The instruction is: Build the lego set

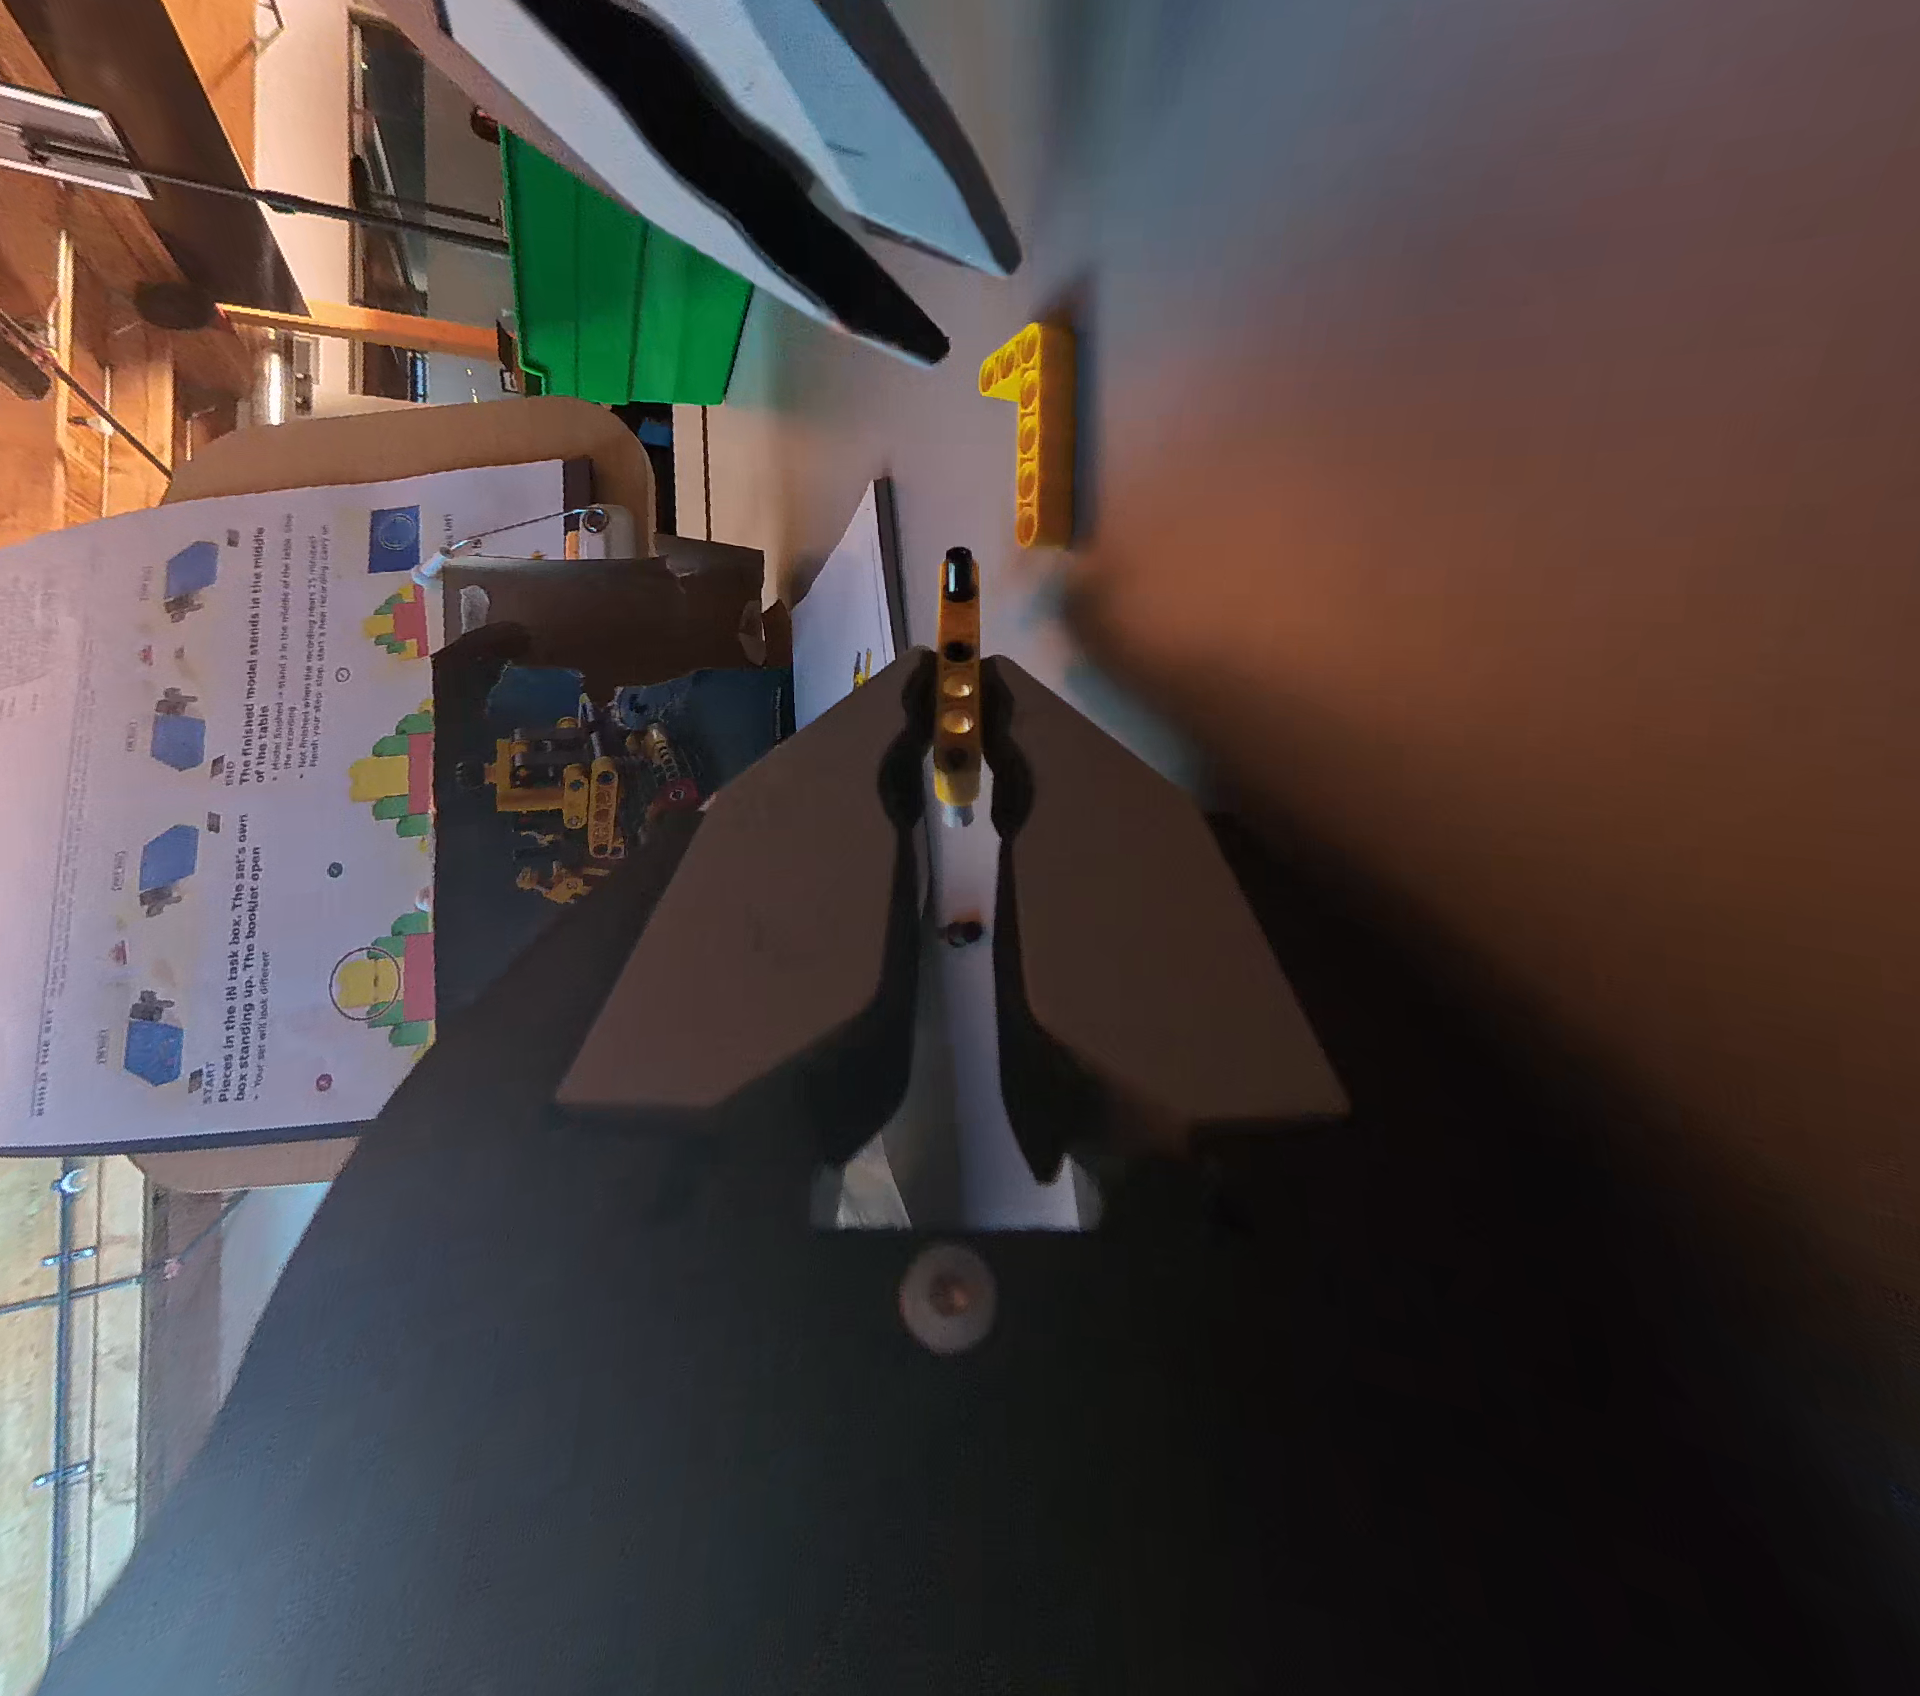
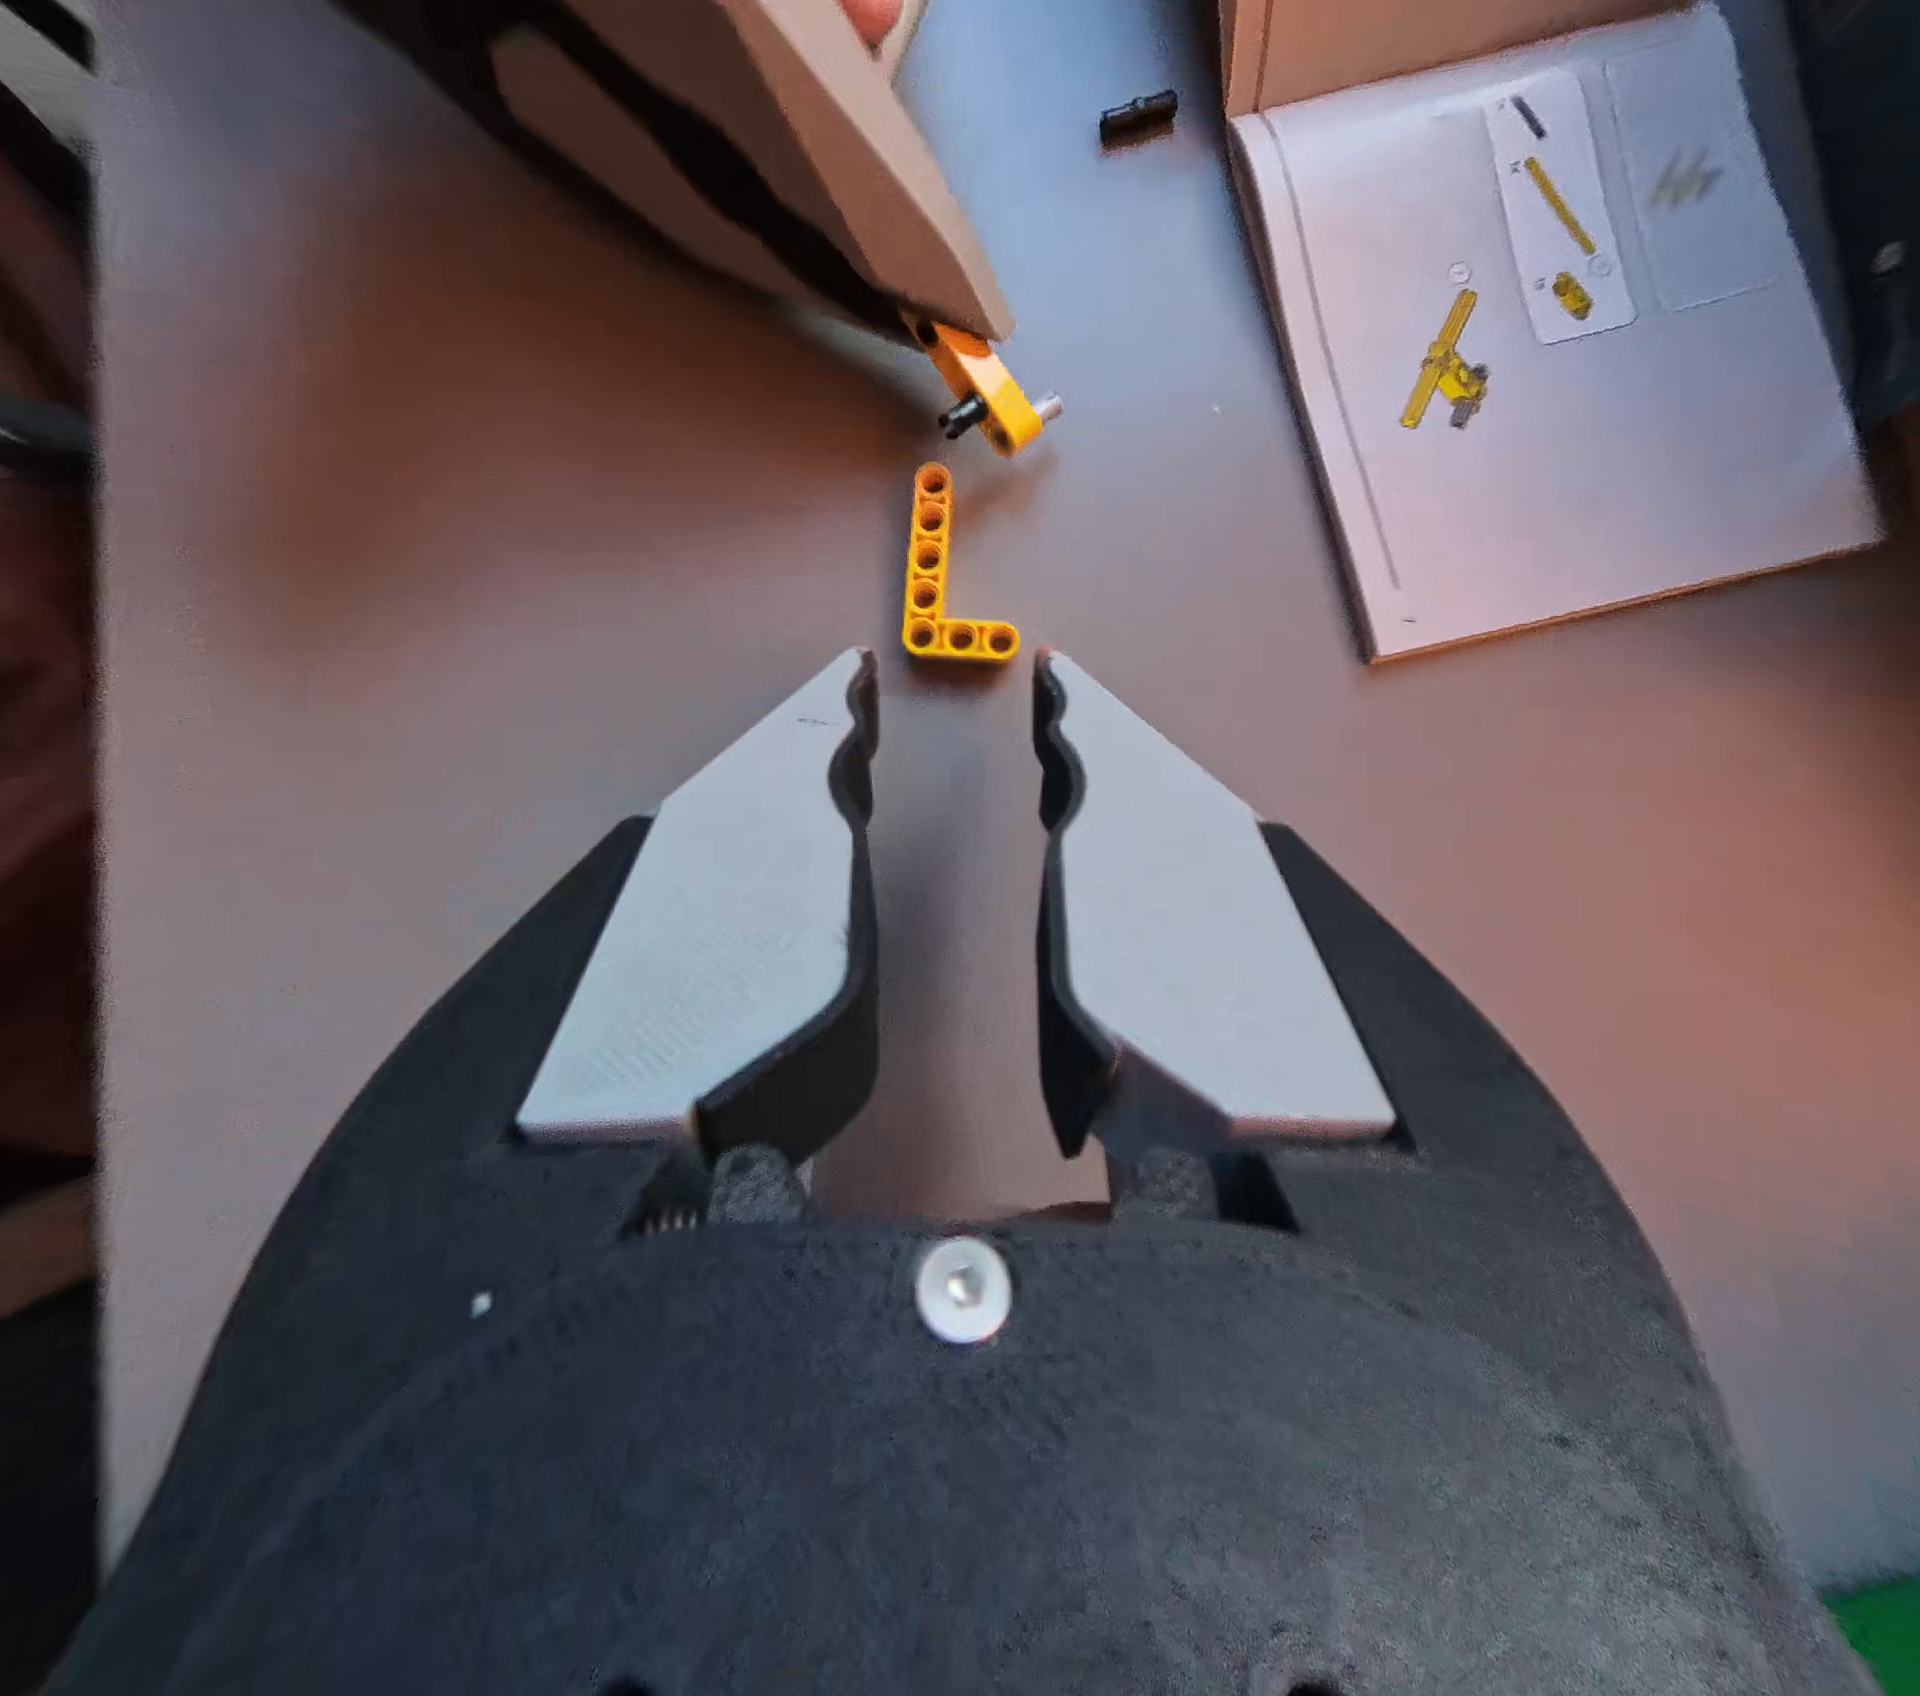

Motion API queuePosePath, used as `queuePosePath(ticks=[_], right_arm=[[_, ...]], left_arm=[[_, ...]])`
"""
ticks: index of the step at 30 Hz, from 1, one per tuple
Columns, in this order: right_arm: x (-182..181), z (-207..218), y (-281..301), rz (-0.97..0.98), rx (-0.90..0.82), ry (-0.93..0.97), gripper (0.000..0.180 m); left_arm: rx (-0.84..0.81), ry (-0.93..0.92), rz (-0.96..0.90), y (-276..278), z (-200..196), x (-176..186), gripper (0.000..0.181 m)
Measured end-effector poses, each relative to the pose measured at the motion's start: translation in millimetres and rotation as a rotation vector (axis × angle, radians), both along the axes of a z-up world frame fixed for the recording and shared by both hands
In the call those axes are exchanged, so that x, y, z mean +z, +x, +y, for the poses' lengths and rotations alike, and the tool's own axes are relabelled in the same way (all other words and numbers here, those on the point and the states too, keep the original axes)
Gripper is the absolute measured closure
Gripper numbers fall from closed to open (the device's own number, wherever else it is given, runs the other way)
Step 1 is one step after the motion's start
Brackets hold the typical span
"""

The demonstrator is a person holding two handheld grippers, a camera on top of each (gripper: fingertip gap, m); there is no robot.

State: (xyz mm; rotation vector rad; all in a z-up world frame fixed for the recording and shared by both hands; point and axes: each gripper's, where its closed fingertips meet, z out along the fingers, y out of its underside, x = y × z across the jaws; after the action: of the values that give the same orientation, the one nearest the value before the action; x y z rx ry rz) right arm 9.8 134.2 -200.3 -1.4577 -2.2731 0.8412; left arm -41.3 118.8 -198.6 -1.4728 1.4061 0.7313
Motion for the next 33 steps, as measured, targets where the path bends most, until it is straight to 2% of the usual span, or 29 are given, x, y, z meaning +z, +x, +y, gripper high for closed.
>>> queuePosePath(ticks=[2, 6, 11, 17, 21, 24, 26, 27, 33], right_arm=[[-2, -2, -2, 0.017, 0.041, 0.015, 0.151], [-8, -16, -7, 0.005, 0.075, -0.095, 0.133], [-8, -26, 14, -0.033, 0.106, -0.170, 0.152], [-6, -34, 36, -0.020, 0.093, -0.194, 0.152], [-5, -19, 19, 0.034, -0.014, -0.122, 0.151], [-10, -21, 11, 0.064, 0.002, -0.025, 0.152], [-12, -25, 7, 0.108, 0.031, 0.043, 0.160], [-12, -26, 6, 0.128, 0.042, 0.067, 0.173], [-5, -22, -9, 0.243, 0.018, 0.128, 0.175]], left_arm=[[0.004, -0.002, -0.003, -1, 0, 0, 0.175], [0.009, -0.003, -0.016, -3, 1, 2, 0.175], [0.025, 0.003, -0.035, -8, 2, 5, 0.175], [0.015, -0.010, -0.053, -5, 1, 5, 0.175], [0.010, -0.018, -0.057, -3, 1, 3, 0.175], [0.020, -0.013, -0.058, -5, 3, 4, 0.175], [0.026, -0.007, -0.063, -7, 3, 5, 0.175], [0.028, -0.008, -0.068, -7, 4, 5, 0.175], [0.008, -0.020, -0.126, -2, 3, 8, 0.175]])
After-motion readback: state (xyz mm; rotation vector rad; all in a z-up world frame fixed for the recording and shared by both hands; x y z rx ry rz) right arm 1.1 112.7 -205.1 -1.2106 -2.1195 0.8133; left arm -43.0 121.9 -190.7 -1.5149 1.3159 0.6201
